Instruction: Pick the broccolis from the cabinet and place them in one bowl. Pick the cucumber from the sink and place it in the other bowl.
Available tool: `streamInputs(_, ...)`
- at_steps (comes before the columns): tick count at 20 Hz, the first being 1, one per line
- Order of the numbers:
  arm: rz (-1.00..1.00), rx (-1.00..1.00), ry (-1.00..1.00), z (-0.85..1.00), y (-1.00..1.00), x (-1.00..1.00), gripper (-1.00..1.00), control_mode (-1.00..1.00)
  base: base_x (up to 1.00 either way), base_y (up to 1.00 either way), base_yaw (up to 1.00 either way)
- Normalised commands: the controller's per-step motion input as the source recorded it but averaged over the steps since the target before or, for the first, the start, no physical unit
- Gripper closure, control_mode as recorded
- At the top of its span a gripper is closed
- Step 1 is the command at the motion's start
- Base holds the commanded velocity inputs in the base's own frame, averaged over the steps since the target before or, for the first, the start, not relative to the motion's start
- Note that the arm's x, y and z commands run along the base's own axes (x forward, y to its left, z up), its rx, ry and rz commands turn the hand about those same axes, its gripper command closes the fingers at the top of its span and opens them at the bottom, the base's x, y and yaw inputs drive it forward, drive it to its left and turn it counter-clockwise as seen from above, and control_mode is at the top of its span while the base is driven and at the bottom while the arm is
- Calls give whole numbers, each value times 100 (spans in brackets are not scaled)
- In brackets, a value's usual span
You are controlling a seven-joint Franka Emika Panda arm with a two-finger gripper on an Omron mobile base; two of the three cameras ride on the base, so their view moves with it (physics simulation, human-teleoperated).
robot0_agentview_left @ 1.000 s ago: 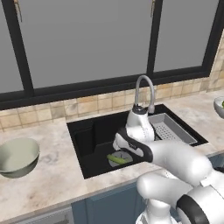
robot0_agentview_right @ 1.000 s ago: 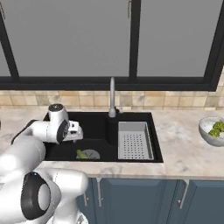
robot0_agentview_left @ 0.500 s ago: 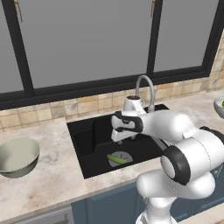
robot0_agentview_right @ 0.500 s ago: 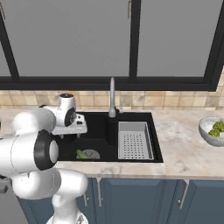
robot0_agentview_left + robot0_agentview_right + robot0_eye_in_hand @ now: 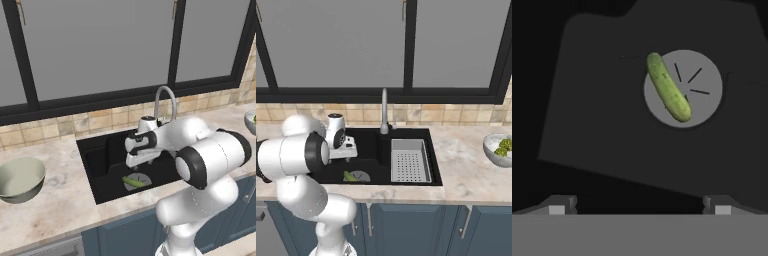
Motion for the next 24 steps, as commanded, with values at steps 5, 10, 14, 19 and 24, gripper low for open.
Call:
streamInputs(5,2,0,0,-64,0,0,-100,-100,0,0,0)
streamInputs(10,2,0,0,-51,0,7,-100,-100,0,0,0)
streamInputs(14,2,0,-6,-49,0,5,-100,-100,0,0,0)
streamInputs(19,3,0,-11,-31,0,10,-100,-100,0,0,0)
streamInputs(24,3,0,-4,-7,-1,31,-100,-100,0,0,0)
